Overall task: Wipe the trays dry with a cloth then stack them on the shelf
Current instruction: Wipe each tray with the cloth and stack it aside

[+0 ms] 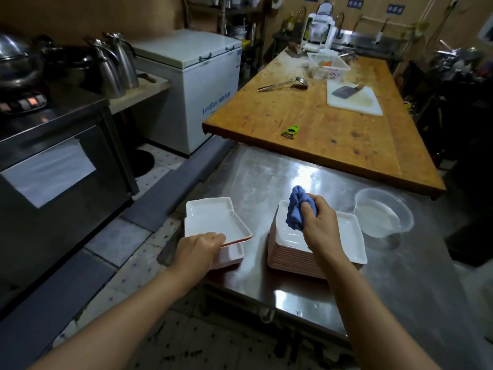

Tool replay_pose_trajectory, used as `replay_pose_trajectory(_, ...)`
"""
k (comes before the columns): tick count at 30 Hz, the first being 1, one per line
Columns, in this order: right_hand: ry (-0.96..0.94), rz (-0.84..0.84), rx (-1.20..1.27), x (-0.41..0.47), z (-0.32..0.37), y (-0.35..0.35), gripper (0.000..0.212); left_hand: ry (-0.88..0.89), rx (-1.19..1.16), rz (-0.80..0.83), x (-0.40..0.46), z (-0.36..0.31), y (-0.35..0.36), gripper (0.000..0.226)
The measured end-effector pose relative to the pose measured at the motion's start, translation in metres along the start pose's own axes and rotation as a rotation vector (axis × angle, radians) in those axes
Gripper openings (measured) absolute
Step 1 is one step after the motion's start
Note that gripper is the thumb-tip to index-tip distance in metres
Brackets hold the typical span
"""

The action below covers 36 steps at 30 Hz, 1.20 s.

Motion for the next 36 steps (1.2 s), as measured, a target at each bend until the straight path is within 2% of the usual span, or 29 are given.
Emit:
replay_pose_trajectory(2,0.014,-0.005,0.012,0.000,-0.002,-0.002,0.015,0.037,0.037,0.017,-0.006,-0.004,0.003,0.034)
replay_pose_trajectory(8,0.020,-0.032,0.005,0.003,-0.005,-0.005,0.015,0.054,0.099,0.054,-0.018,0.001,0.027,0.042)
replay_pose_trajectory(12,0.032,-0.033,0.008,0.002,-0.011,-0.007,0.014,0.036,0.014,0.077,-0.029,0.015,0.047,0.051)
replay_pose_trajectory(18,0.045,-0.043,-0.006,0.003,-0.023,-0.008,0.014,-0.041,-0.053,0.210,-0.034,0.035,0.078,0.046)
replay_pose_trajectory(22,0.056,-0.049,-0.016,0.005,-0.028,-0.011,0.014,-0.025,-0.039,0.239,-0.026,0.039,0.088,0.052)
replay_pose_trajectory(26,0.078,-0.056,-0.016,0.007,-0.034,-0.018,0.015,-0.024,0.098,0.332,-0.024,0.049,0.104,0.063)
replay_pose_trajectory(30,0.099,-0.084,-0.022,0.011,-0.040,-0.026,0.016,-0.052,0.231,0.376,-0.013,0.047,0.108,0.052)
replay_pose_trajectory(32,0.120,-0.100,-0.017,0.013,-0.042,-0.029,0.017,-0.147,0.179,0.330,0.002,0.037,0.104,0.049)
replay_pose_trajectory(36,0.140,-0.191,-0.070,0.017,-0.046,-0.044,0.015,-0.403,-0.218,0.146,0.042,-0.001,0.093,0.048)
Point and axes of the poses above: each hand's wrist, its own x-axis towards the middle knuckle, its own y-axis out of the palm, z = x × y, the point moved 6 cm from there along x, towards the middle knuckle, and after that the axes turned 13 degrees about -z, right-handed, at the moved point
